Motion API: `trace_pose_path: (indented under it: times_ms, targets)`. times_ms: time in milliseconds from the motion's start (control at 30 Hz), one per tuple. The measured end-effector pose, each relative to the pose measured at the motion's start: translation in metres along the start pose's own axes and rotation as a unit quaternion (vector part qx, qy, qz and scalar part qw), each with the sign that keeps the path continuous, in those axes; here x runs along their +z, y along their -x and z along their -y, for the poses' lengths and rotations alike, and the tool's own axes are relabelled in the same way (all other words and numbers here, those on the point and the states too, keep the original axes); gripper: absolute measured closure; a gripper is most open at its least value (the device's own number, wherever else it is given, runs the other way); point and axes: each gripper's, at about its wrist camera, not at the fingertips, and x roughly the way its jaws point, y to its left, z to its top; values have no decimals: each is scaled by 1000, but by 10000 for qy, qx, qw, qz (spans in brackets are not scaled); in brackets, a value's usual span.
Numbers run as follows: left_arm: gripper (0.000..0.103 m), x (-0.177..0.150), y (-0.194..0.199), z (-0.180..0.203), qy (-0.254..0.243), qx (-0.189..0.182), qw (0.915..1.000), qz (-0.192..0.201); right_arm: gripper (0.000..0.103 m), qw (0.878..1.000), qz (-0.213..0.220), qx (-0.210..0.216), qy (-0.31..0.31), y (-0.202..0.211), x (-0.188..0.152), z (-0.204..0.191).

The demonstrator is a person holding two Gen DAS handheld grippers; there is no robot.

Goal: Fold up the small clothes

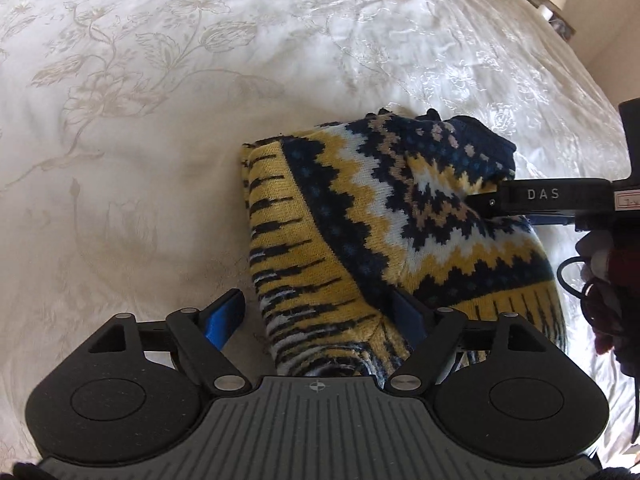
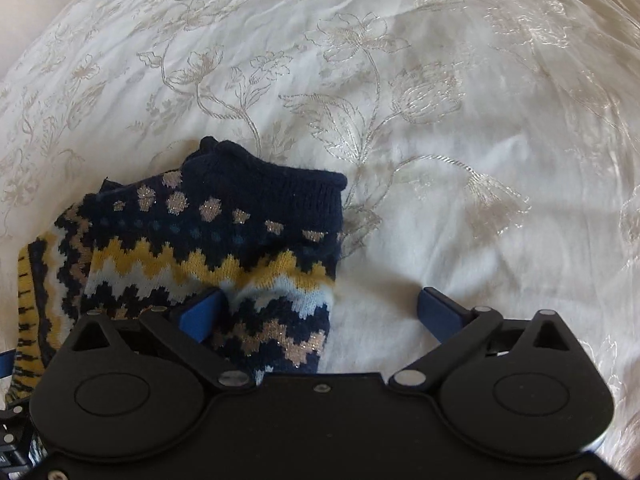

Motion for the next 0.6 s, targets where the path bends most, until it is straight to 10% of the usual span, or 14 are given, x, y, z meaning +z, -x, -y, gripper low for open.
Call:
trace_pose_path:
  times_ms: [333,600]
  targets:
    - [24,-5,12,-7,-358,-216,9991,84,1,9961,807,-136,-326,74,-63,9]
    - [23,-12,9,-12,-806,-398,9959,89,1,9951,616,-465,-610,63,-116,-1]
